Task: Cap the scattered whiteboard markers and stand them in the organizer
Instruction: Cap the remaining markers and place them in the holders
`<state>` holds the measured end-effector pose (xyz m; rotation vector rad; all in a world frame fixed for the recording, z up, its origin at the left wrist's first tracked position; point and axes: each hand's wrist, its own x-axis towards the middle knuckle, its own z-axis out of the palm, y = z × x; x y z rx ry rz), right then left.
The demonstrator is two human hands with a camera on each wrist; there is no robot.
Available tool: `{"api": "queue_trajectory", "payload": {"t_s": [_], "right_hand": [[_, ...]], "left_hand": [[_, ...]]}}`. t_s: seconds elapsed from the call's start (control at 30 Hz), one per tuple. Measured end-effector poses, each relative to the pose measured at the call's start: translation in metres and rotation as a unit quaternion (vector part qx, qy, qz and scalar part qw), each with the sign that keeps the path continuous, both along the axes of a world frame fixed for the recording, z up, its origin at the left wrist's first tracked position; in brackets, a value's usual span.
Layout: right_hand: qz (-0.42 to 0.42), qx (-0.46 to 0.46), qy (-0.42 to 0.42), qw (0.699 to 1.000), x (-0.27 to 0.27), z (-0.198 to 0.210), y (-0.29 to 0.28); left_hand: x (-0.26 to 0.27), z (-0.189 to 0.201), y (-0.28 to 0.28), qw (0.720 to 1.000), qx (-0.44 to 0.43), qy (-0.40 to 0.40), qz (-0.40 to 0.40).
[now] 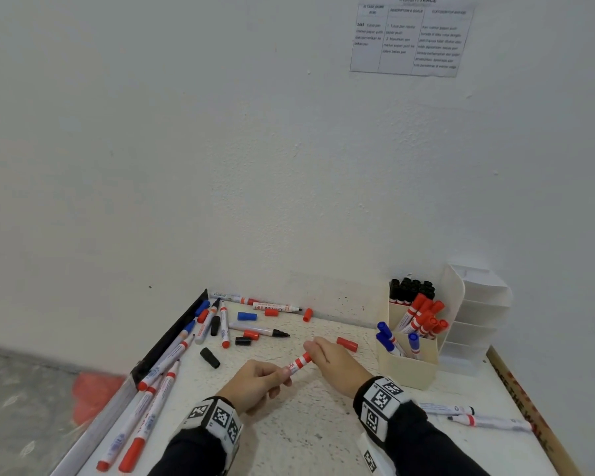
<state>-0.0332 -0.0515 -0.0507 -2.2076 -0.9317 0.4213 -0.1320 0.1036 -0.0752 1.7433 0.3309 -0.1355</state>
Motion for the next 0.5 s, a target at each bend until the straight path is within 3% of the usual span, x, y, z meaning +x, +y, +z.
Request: {"api": "queue_trajectory", "payload": {"t_s": [0.23,0.33,0.4,0.47,0.5], "right_hand": [[-0.031,0.036,0.017,0.999,0.002,0.003,-0.007],[-0.077,0.087,0.032,0.993,0.002,0.006,-0.006],[-0.107,0.122,0.044,0.986,0.002,0.01,-0.004],[-0.126,0.137,0.038,0.982,0.002,0.016,0.0],[-0.132,0.144,0.031,0.98,0.002,0.019,0.002]], "left_hand": [[-0.006,0.009,-0.002,0.999,0.028,-0.02,0.032],[-0.02,0.017,0.012,0.989,0.094,-0.024,0.109],[-0.034,0.019,0.029,0.95,0.258,0.033,0.17],[-0.055,0.022,0.042,0.869,0.425,0.165,0.191],[-0.067,0.024,0.045,0.836,0.463,0.22,0.193]]}}
